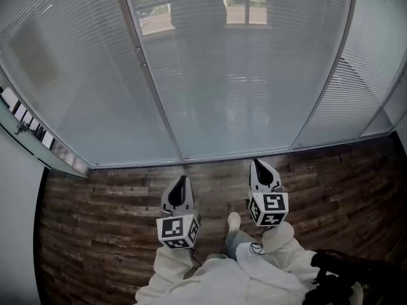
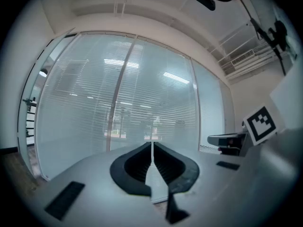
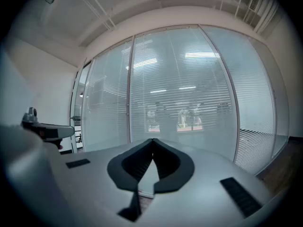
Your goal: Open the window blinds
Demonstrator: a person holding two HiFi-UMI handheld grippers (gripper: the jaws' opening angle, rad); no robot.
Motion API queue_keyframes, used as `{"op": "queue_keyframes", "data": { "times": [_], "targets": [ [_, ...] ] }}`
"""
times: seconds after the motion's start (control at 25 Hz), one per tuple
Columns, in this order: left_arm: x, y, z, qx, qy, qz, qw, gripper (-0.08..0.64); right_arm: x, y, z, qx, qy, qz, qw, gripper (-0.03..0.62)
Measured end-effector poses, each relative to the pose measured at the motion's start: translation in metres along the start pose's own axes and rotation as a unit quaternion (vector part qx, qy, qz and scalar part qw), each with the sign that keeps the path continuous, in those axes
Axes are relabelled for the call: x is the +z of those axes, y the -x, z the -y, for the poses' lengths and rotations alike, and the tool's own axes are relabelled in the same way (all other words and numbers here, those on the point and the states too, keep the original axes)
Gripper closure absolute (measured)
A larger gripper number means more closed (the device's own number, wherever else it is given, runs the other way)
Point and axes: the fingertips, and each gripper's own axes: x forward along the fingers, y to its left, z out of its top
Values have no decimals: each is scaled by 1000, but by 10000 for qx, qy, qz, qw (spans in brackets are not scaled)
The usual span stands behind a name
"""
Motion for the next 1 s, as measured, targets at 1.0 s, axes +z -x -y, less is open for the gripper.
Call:
{"op": "queue_keyframes", "data": {
  "times": [1.0],
  "targets": [
    [62, -379, -138, 489, -606, 144, 9969, 526, 82, -396, 77, 405, -205, 494, 9977, 580]
  ]
}}
